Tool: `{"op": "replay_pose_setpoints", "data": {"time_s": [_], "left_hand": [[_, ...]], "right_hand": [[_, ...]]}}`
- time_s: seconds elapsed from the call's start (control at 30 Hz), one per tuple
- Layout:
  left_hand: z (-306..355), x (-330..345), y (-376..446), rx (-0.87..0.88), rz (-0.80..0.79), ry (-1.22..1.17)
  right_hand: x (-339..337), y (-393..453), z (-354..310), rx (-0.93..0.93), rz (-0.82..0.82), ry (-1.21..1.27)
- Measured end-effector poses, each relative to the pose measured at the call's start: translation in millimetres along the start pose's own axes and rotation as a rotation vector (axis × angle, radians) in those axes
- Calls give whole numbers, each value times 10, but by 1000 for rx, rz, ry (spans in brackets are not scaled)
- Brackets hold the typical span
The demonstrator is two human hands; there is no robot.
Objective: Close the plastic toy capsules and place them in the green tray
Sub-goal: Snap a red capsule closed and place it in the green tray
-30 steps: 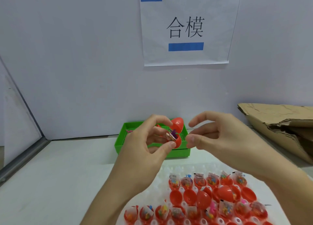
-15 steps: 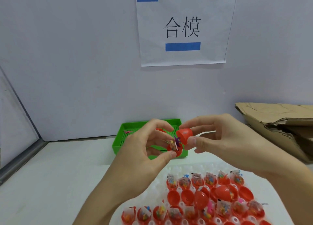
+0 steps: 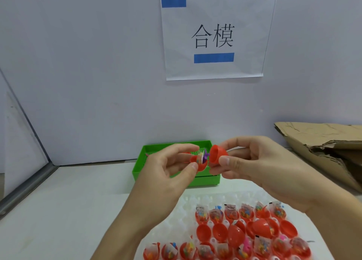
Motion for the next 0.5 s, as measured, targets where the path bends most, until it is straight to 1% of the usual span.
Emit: {"op": "replay_pose_setpoints", "data": {"time_s": [0.13,0.27,0.5], "left_hand": [[2,32,10,2,47,-56],[-17,41,12,-15,59,-156],[3,50,18,-13,52,-130]], "right_hand": [[18,-3,-11,-14,-10,-39],[-13,4,-7,0,-3,25],[-3,1,-16,8,-4,52]]}}
Point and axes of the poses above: each hand's wrist, its own y-axis towards the middle knuckle, its own x-axis out of the palm, z = x × y, the point moved 6 cm from there along y, towards the middle knuckle, and after that the axes turned 11 degrees about y, right-handed, at the moved point
